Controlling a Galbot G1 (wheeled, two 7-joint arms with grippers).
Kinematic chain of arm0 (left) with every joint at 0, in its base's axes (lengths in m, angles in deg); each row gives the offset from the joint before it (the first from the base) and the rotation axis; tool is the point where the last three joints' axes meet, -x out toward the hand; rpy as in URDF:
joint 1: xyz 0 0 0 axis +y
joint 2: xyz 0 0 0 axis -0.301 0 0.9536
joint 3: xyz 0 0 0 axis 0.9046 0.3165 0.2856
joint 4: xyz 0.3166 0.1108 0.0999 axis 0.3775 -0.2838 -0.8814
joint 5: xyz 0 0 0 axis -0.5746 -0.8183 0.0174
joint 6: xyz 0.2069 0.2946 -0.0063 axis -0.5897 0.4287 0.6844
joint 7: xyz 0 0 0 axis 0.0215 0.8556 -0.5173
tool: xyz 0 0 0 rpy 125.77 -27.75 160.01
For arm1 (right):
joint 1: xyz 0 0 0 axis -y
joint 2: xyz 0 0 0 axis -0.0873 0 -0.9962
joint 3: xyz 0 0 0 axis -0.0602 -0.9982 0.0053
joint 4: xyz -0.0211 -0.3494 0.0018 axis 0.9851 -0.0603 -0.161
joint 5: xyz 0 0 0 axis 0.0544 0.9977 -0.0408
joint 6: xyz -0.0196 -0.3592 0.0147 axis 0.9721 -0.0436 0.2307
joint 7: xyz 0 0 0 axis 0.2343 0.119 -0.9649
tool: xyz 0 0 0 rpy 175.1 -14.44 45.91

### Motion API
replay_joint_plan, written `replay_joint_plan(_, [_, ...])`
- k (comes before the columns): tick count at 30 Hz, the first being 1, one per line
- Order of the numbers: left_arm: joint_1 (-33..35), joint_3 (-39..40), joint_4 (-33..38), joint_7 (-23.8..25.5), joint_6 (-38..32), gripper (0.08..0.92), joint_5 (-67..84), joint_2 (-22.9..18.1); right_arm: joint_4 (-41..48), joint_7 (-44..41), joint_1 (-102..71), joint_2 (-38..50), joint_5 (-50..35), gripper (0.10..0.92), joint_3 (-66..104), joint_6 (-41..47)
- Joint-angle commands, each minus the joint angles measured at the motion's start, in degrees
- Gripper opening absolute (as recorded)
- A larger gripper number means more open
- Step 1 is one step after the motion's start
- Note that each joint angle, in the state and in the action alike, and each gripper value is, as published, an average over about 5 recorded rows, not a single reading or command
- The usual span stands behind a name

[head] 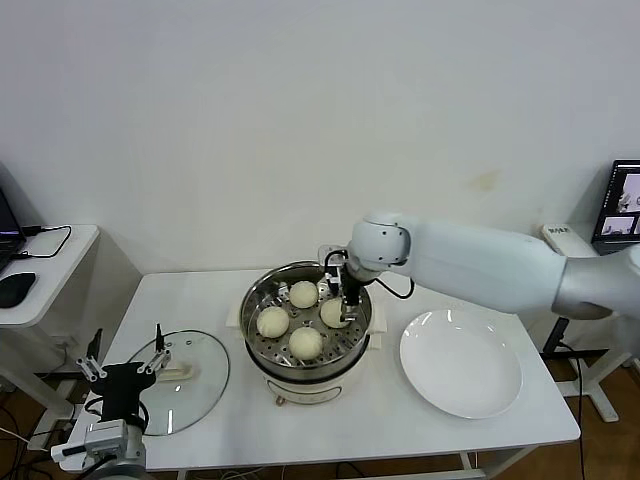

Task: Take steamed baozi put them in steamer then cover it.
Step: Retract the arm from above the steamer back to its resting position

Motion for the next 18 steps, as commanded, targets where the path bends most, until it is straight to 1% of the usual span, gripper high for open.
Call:
replay_joint_plan(1, [0.0,0.3,-1.6,-0.3,-3.0,0.823,1.8,0.2,-14.2,17.8,-5.6,16.7,-5.4,0.823,10.6,-2.1])
replay_joint_plan(3, [0.0,0.3,-2.6,-0.3,-4.7,0.823,0.8,0.1,-17.7,27.2,-12.2,22.1,-10.1,0.823,15.6,-6.1])
replay_joint_plan(5, [-0.1,0.2,-3.8,-0.3,-6.7,0.823,-0.8,-0.1,-20.8,35.2,-22.6,26.8,-12.4,0.823,23.6,-12.1])
replay_joint_plan(7, [-0.2,0.3,-5.3,-0.4,-8.5,0.823,-2.6,-0.2,-23.0,39.4,-36.7,29.7,-10.8,0.823,34.6,-18.7])
replay_joint_plan(10, [-0.4,0.4,-7.3,-0.3,-10.9,0.823,-5.1,-0.2,-24.8,43.5,-56.9,29.9,-7.6,0.823,53.3,-26.7])
replay_joint_plan(12, [-0.6,0.5,-8.8,-0.3,-13.0,0.823,-7.3,-0.3,-24.9,44.6,-69.3,26.8,-4.1,0.823,65.2,-31.2])
replay_joint_plan(14, [-0.7,0.7,-10.2,-0.4,-14.6,0.823,-9.7,-0.5,-24.3,44.6,-80.0,21.8,0.8,0.823,75.7,-35.9])
replay_joint_plan(16, [-0.8,1.1,-11.5,-0.4,-15.8,0.823,-12.0,-0.8,-23.3,43.3,-88.6,14.7,5.8,0.823,84.7,-40.4])
replay_joint_plan(18, [-0.8,1.4,-12.6,-0.4,-16.4,0.823,-14.6,-1.0,-22.2,41.0,-94.2,7.5,9.0,0.823,91.5,-44.3])
